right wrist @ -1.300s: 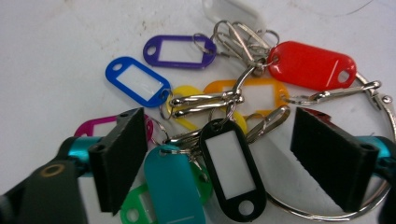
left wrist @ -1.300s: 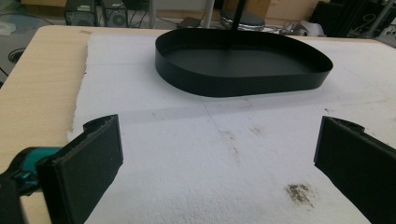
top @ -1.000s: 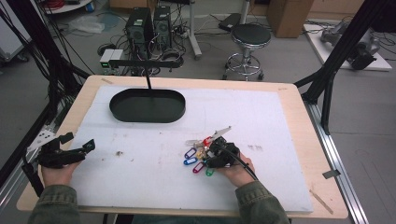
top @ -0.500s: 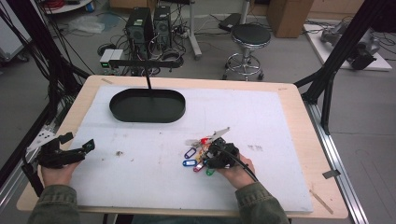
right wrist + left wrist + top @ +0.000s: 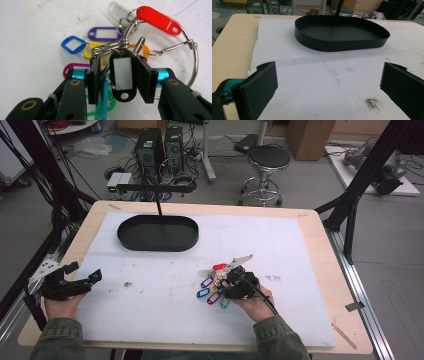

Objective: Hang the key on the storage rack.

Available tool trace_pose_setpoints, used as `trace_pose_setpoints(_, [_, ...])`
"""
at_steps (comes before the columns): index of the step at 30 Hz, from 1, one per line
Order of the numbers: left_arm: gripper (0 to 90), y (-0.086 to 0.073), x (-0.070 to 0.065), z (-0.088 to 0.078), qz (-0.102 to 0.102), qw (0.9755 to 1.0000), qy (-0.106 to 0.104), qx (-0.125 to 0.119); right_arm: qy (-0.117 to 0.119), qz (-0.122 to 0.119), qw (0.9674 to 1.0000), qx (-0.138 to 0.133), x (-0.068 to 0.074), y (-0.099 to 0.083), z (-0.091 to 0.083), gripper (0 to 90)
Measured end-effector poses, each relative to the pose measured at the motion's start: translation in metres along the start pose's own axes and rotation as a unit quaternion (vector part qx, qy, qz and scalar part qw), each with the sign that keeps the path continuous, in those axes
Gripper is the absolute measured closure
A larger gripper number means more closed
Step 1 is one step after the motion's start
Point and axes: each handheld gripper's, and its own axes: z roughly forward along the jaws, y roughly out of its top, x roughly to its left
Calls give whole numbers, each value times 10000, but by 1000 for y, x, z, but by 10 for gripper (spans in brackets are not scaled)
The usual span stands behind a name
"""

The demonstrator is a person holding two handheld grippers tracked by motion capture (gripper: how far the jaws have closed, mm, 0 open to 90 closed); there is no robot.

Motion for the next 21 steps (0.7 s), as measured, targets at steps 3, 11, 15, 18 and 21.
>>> trace_pose_setpoints(3, [17,0,0,0,2,10000,0,3,50,48,9999,-137,-2,0,-4,589])
trace_pose_setpoints(11, [17,0,0,0,6,10000,-7,15,114,84,9990,-412,-3,5,-16,591])
trace_pose_setpoints(15, [17,0,0,0,8,10000,-8,10,143,113,9984,-531,-4,10,-21,598])
trace_pose_setpoints(18, [17,0,0,0,7,10000,-12,16,186,147,9978,-623,-6,14,-26,605])
trace_pose_setpoints(21, [17,0,0,0,0,10000,-9,-7,267,183,9967,-740,-8,17,-29,613])
